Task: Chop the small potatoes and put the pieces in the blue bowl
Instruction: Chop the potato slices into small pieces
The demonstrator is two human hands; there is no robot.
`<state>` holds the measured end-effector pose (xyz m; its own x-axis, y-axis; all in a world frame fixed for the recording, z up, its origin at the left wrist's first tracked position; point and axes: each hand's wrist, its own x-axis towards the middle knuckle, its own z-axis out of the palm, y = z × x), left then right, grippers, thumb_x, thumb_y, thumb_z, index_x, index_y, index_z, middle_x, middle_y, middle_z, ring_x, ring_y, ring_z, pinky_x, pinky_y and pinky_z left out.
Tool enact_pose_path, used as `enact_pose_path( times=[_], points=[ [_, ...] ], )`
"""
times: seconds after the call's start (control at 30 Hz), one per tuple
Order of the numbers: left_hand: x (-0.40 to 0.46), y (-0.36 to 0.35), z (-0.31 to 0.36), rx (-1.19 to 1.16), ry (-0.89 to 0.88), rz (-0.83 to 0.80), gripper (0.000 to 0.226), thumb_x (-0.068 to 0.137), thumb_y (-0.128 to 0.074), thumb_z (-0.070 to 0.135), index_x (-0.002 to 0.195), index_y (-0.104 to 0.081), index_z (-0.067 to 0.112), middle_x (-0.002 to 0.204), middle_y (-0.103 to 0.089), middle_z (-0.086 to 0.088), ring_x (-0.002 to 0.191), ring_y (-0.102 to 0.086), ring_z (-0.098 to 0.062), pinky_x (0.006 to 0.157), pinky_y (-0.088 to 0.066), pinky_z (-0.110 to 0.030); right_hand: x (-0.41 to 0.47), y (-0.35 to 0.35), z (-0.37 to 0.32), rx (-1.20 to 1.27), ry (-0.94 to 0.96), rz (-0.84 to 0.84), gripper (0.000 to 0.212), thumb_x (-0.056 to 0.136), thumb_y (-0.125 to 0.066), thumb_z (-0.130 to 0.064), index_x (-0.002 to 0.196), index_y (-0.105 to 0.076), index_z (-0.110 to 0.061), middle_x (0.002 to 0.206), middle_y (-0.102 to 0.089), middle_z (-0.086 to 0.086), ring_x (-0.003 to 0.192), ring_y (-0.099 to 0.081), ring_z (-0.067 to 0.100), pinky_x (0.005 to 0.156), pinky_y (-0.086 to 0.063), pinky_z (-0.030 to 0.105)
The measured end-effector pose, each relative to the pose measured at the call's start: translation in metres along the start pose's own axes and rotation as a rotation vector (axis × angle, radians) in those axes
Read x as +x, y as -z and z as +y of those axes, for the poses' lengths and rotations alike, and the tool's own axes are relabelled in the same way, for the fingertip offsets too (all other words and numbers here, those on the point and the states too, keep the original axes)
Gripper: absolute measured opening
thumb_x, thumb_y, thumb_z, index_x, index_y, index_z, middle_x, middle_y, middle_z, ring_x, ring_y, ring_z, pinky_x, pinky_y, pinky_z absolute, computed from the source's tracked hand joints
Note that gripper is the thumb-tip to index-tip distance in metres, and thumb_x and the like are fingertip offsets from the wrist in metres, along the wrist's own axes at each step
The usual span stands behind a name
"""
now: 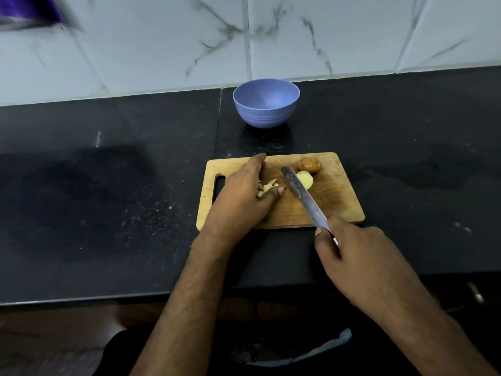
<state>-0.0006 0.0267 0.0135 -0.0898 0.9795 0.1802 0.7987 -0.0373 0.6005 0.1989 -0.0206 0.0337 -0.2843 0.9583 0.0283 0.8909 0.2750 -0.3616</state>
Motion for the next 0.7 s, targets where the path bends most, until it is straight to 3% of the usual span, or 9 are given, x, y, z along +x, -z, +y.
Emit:
enact_pose_path(
  times=[0.1,0.3,0.43,0.57,0.7],
  points=[
    [-0.003,-0.001,0.003,-0.018,-0.035,0.051,0.069,0.09,-0.069,0.045,0.149,-0.041,0.021,0.141,-0.055,0.004,0.125,-0.052,-0.008,0.1,-0.043,-0.022,0.0,0.002,0.001,0.088,-0.028,-0.016,0.032,0.1,-0.038,-0.04,0.07,-0.037,-0.033,0.051,-0.054,-0.002,0.039,-0.057,0.009,0.034,-0.043,0.018],
    [-0.007,-0.01,0.012,0.013,-0.127,0.116,0.056,0.089,-0.066,0.051,0.136,-0.055,0.022,0.128,-0.063,0.007,0.118,-0.057,-0.009,0.098,-0.051,-0.041,0.001,0.003,0.006,0.179,-0.051,-0.07,0.026,0.103,-0.033,-0.039,0.087,-0.05,-0.028,0.052,-0.059,0.0,0.04,-0.06,0.008,0.037,-0.051,0.026],
    [-0.004,-0.023,0.026,0.14,-0.14,0.197,0.044,0.089,-0.065,0.052,0.125,-0.06,0.028,0.115,-0.063,0.012,0.112,-0.055,-0.01,0.105,-0.04,-0.039,0.0,0.004,0.008,0.279,-0.079,-0.098,0.026,0.104,-0.031,-0.037,0.096,-0.052,-0.024,0.052,-0.06,0.001,0.034,-0.058,0.013,0.033,-0.045,0.021],
    [-0.001,-0.033,0.033,0.168,-0.113,0.23,0.041,0.088,-0.063,0.057,0.118,-0.06,0.03,0.109,-0.06,0.011,0.108,-0.054,-0.01,0.111,-0.03,-0.039,0.001,0.006,0.015,0.51,-0.173,-0.141,0.027,0.104,-0.037,-0.035,0.087,-0.052,-0.02,0.05,-0.057,0.004,0.032,-0.053,0.02,0.037,-0.05,0.033],
    [0.001,-0.036,0.037,0.205,-0.086,0.202,0.041,0.088,-0.063,0.055,0.121,-0.059,0.03,0.113,-0.061,0.011,0.112,-0.053,-0.011,0.111,-0.026,-0.041,0.002,0.01,0.018,0.604,-0.216,-0.185,0.028,0.103,-0.04,-0.035,0.087,-0.055,-0.017,0.047,-0.053,0.001,0.034,-0.051,0.02,0.039,-0.048,0.032]
  ],
)
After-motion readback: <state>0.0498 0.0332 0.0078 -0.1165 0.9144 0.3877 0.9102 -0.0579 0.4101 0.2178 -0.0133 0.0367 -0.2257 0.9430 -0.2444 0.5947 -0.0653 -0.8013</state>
